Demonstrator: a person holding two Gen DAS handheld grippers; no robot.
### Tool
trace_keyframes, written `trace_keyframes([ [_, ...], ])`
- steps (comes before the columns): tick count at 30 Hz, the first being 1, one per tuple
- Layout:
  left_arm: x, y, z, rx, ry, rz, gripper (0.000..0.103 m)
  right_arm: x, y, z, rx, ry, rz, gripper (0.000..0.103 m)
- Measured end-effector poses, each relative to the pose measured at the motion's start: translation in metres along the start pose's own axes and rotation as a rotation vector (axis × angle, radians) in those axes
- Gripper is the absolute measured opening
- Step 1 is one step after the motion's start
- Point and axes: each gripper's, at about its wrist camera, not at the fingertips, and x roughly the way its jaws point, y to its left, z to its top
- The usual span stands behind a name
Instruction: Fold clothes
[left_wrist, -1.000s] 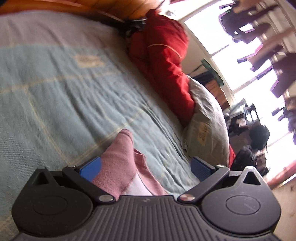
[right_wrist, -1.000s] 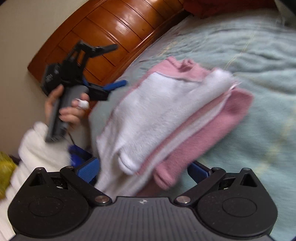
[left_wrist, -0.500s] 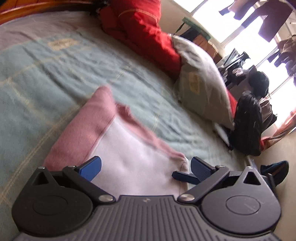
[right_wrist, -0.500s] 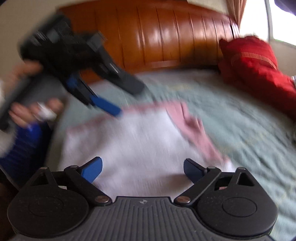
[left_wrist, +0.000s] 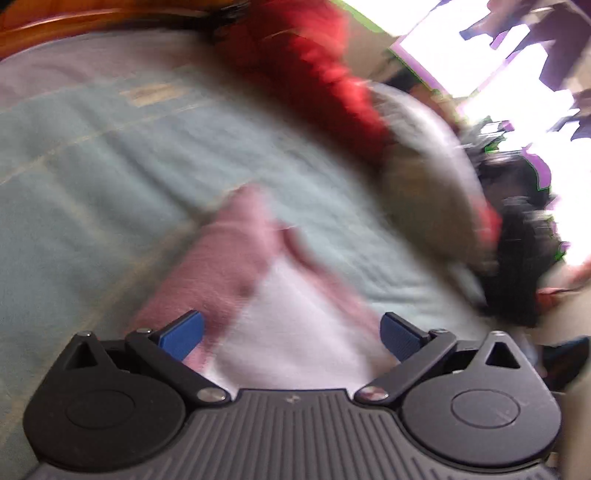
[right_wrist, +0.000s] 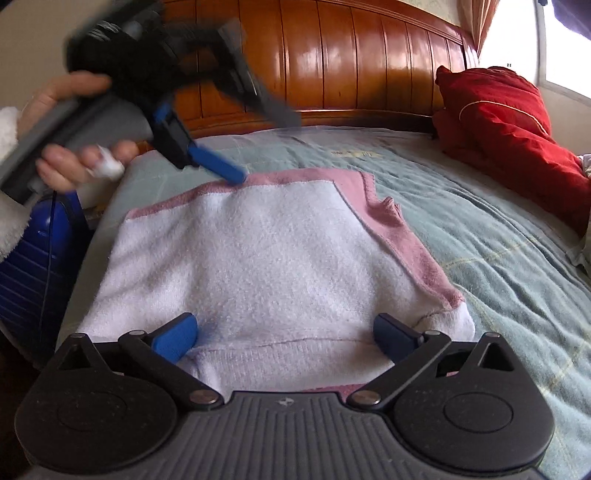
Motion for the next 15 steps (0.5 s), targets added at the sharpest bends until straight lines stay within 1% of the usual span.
trace_keyframes([
  [2,0.010,0.007,-0.004,-0.005,-0.003,0.017,0.099,-0.002,-0.002,0.001,0.014,-0.006,0.007,0.103],
  [3,0.009,0.004,-0.003,-0.008,-0.006,0.026,0.099,-0.003,-0.004,0.002,0.023,-0.010,0.011,0.103],
  [5,0.005,-0.005,0.001,-0.011,0.001,0.043,0.099,-0.017,-0.005,0.003,0.048,-0.019,0.023,0.103],
  [6,0.001,-0.009,0.003,-0.019,0.006,0.034,0.099,-0.026,-0.005,0.003,0.061,-0.023,0.028,0.103],
  [7,-0.002,-0.011,0.005,-0.025,0.009,0.002,0.099,-0.034,-0.006,0.003,0.074,-0.027,0.034,0.103],
  [8,-0.005,-0.014,0.008,-0.024,0.007,-0.048,0.099,-0.043,-0.006,0.004,0.087,-0.032,0.040,0.103],
  [9,-0.006,-0.019,0.012,-0.016,-0.006,-0.087,0.099,-0.052,-0.007,0.004,0.101,-0.036,0.046,0.103],
  [10,-0.004,-0.024,0.016,-0.008,-0.020,-0.099,0.100,-0.061,-0.006,0.002,0.110,-0.038,0.043,0.103],
  [12,0.008,-0.028,0.024,-0.014,-0.024,-0.088,0.100,-0.079,-0.004,-0.003,0.122,-0.043,0.030,0.103],
  [14,0.028,-0.023,0.029,-0.042,-0.004,-0.080,0.100,-0.094,-0.001,-0.011,0.132,-0.046,0.026,0.103],
  [15,0.038,-0.020,0.030,-0.058,0.003,-0.063,0.099,-0.101,0.000,-0.015,0.139,-0.043,0.022,0.103],
])
